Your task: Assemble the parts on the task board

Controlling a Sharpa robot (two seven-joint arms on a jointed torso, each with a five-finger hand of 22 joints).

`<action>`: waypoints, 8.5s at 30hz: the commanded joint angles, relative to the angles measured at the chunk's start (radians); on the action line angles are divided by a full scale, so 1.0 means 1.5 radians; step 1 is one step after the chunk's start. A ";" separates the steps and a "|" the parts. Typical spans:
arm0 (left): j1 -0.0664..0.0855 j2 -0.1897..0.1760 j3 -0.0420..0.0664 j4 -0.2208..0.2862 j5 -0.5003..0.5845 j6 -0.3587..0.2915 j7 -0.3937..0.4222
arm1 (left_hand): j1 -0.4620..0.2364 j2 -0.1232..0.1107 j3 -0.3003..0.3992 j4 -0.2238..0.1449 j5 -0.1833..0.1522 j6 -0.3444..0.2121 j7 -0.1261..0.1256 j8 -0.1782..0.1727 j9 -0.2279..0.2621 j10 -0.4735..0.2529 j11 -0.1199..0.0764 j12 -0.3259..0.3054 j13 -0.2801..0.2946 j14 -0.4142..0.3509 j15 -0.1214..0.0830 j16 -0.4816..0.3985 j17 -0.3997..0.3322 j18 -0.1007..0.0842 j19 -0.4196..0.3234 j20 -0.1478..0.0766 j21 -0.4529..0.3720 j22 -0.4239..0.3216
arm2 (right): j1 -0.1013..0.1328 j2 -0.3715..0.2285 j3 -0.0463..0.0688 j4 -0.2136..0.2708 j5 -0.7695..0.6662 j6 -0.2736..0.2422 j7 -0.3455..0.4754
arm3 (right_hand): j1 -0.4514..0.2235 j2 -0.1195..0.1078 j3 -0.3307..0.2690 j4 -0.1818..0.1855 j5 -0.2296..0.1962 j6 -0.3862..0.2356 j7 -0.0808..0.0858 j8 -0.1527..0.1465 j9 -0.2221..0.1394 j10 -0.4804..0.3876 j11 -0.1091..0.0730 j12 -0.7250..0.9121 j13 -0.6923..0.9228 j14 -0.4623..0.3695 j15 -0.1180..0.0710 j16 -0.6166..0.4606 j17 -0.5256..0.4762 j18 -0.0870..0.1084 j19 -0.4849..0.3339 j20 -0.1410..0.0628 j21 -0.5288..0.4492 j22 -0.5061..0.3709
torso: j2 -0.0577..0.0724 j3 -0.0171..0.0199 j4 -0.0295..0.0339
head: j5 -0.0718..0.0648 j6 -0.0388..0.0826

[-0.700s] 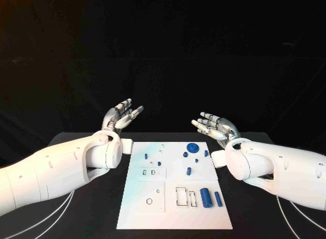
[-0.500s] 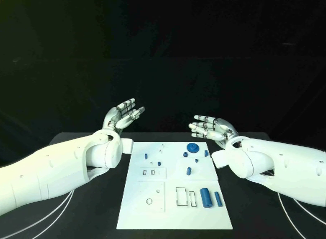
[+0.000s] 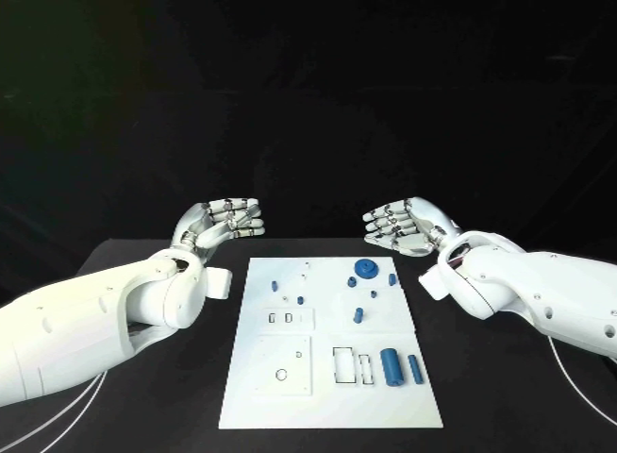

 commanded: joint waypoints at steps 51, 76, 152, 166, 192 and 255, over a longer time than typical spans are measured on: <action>0.001 -0.100 0.023 0.188 -0.067 0.113 -0.065 | -0.019 -0.046 0.030 0.005 -0.001 0.034 -0.003 0.025 0.047 0.104 -0.040 0.006 0.029 0.089 -0.061 0.444 0.303 0.002 0.066 -0.071 0.342 0.209 | 0.011 0.057 0.000 -0.047 -0.599 0.156 -0.260 | -0.073 -0.100 0.096 0.008 0.007 0.104 -0.056 0.009 0.110 0.113 -0.067 0.011 0.038 0.333 -0.097 0.769 0.705 -0.066 0.366 -0.103 0.772 0.772 | 0.090 0.0103 0.0327 | -0.033 0.023; 0.001 -0.105 0.023 0.187 -0.066 0.117 -0.064 | -0.017 -0.044 0.034 0.004 0.000 0.031 -0.001 0.024 0.048 0.100 -0.039 0.004 0.029 0.083 -0.059 0.447 0.303 0.001 0.060 -0.069 0.349 0.214 | 0.003 0.078 -0.001 -0.059 -0.594 0.163 -0.255 | -0.071 -0.086 0.135 0.015 0.018 0.131 -0.056 0.026 0.131 0.155 -0.075 0.017 0.045 0.332 -0.102 0.791 0.718 -0.070 0.370 -0.106 0.795 0.805 | 0.094 0.0115 0.0333 | -0.031 0.022; 0.005 -0.087 0.023 0.179 -0.067 0.137 -0.065 | -0.005 -0.042 0.046 -0.005 0.002 0.032 -0.001 0.025 0.051 0.099 -0.039 0.005 0.030 0.077 -0.059 0.453 0.302 0.002 0.048 -0.069 0.366 0.226 | -0.003 0.260 -0.001 -0.204 -0.589 0.006 -0.294 | -0.075 -0.063 0.190 -0.022 -0.004 0.147 -0.056 0.044 0.162 0.181 -0.079 0.010 0.057 0.332 -0.106 0.808 0.724 -0.074 0.375 -0.110 0.816 0.837 | 0.104 0.0110 0.0371 | -0.018 0.025; 0.008 -0.084 0.023 0.178 -0.067 0.138 -0.067 | -0.005 -0.042 0.048 -0.006 0.001 0.031 -0.001 0.025 0.052 0.099 -0.039 0.005 0.030 0.077 -0.059 0.454 0.302 0.002 0.046 -0.069 0.369 0.228 | -0.007 0.278 -0.001 -0.232 -0.585 0.024 -0.292 | -0.085 -0.068 0.191 -0.021 -0.005 0.141 -0.055 0.042 0.164 0.175 -0.076 0.006 0.057 0.331 -0.104 0.807 0.719 -0.073 0.372 -0.108 0.813 0.832 | 0.106 0.0098 0.0380 | -0.019 0.024; 0.008 -0.093 0.023 0.170 -0.065 0.143 -0.067 | -0.005 -0.042 0.048 -0.006 0.001 0.031 0.000 0.024 0.052 0.099 -0.038 0.005 0.030 0.076 -0.059 0.454 0.301 0.002 0.045 -0.069 0.370 0.229 | -0.003 0.138 0.004 -0.078 -0.534 -0.044 -0.261 | -0.057 -0.063 0.063 0.015 -0.038 0.065 -0.040 -0.019 0.156 0.023 -0.051 0.053 0.008 0.305 -0.083 0.746 0.611 -0.036 0.296 -0.088 0.647 0.659 | 0.101 0.0137 0.0257 | -0.009 0.027; 0.008 -0.089 0.023 0.149 -0.070 0.158 -0.069 | -0.005 -0.040 0.052 -0.007 0.001 0.032 -0.001 0.025 0.053 0.101 -0.039 0.005 0.031 0.078 -0.060 0.458 0.301 0.003 0.042 -0.069 0.378 0.233 | 0.016 0.103 0.013 -0.146 -0.414 0.139 -0.346 | -0.081 -0.051 -0.038 0.047 0.017 0.034 -0.036 0.029 0.183 0.331 -0.070 0.946 0.936 0.372 -0.093 0.945 0.963 -0.105 0.443 -0.095 0.919 0.980 | 0.093 0.0196 0.0157 | -0.010 0.008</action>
